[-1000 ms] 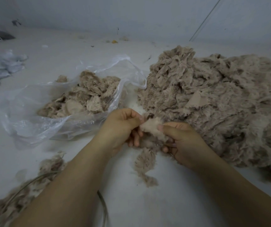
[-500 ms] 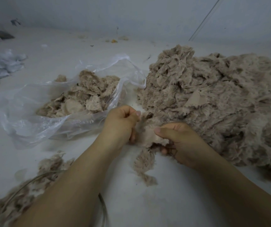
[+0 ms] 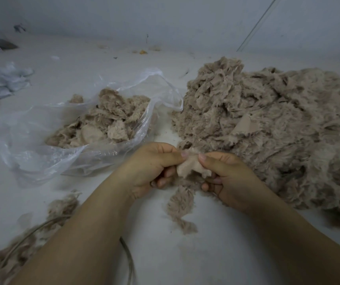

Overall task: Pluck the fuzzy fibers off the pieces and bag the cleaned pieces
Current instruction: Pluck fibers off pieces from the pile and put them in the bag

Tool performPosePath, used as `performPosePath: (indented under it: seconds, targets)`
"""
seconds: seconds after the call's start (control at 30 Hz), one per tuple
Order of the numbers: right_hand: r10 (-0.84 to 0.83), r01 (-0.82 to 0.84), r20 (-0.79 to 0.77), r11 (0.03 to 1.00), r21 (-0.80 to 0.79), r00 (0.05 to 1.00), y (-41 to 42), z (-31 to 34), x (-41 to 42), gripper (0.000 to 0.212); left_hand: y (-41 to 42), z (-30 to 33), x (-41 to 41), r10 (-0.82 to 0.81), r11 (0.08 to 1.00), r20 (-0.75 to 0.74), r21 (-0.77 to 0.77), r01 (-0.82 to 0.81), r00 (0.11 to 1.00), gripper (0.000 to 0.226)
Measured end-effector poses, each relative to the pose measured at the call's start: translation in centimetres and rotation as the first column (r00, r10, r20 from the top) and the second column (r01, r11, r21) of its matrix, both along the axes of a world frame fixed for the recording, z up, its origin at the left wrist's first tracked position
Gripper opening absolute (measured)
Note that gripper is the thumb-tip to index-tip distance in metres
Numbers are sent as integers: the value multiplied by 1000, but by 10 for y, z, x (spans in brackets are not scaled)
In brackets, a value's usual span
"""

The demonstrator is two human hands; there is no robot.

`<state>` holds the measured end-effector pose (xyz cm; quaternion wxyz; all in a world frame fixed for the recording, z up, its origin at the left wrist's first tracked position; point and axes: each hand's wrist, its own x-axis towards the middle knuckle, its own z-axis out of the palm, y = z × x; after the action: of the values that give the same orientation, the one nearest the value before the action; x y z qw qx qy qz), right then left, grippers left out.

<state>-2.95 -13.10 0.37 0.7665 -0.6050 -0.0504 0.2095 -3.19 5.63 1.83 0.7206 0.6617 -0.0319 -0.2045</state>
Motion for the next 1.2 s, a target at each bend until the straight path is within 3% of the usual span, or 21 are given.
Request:
performPosePath:
  seconds: [0.13,0.17,0.23,0.3,0.37,0.4,0.43,0.47,0.53,0.57,0.63,0.67,0.73,0.8,0.83,0.9,1.03,1.2]
  targets:
    - [35,-35,37,999,14,999,0,-2,0,21,-2,0,-4,-120,992,-17,45,121,993,22]
    - [25,-26,30,999,19,999,1,-3,1,19,-2,1,-3,-59,998,7,0,59,998,21]
    - [-1,1,3,1000,29,1000,1,-4,2,19,0,3,2,210,954,61,-230,-191,976,16]
    - [-27,28,-20,999,39,999,1,-3,3,21,7,7,8,464,773,29,-501,-389,885,12]
    - [-38,39,-32,998,43,999,1,-3,3,22,8,7,10,536,685,7,-588,-430,844,11]
    - [-42,44,-40,998,47,998,1,-2,3,22,5,6,9,539,715,20,-540,-444,842,10]
    - [-49,52,-52,997,61,997,1,-2,3,22,0,3,8,547,783,77,-398,-477,834,8]
    - [-56,61,-65,995,85,996,1,-2,4,23,-5,-3,7,540,841,209,-160,-516,815,5]
    - [-59,71,-89,988,134,994,1,-1,5,23,-13,-14,8,370,755,516,318,-573,773,11]
    - [-58,72,-96,986,148,994,2,-1,5,24,-14,-18,8,255,681,588,455,-574,768,8]
    - [-63,79,-101,984,158,993,2,-1,5,27,-17,-21,7,93,575,618,606,-549,780,22]
    - [-71,86,-100,984,155,992,2,-2,6,29,-18,-22,8,58,576,615,623,-529,787,32]
    - [-81,94,-93,985,141,992,2,-3,6,33,-23,-24,10,-14,593,623,635,-495,782,29]
    - [-80,91,-85,987,134,993,3,-2,5,32,-29,-22,9,-79,533,614,691,-487,785,16]
    - [-80,91,-85,987,133,993,3,-2,5,29,-30,-22,10,-56,544,626,673,-502,778,10]
    - [-96,108,-96,986,129,991,3,-2,5,26,-29,-23,10,70,668,634,543,-509,770,7]
    - [-165,181,-142,977,115,976,4,-4,7,19,-25,-15,4,309,884,376,225,-410,874,29]
    - [-209,234,-196,965,116,958,5,-3,9,17,-13,-6,4,466,881,292,-71,-467,835,45]
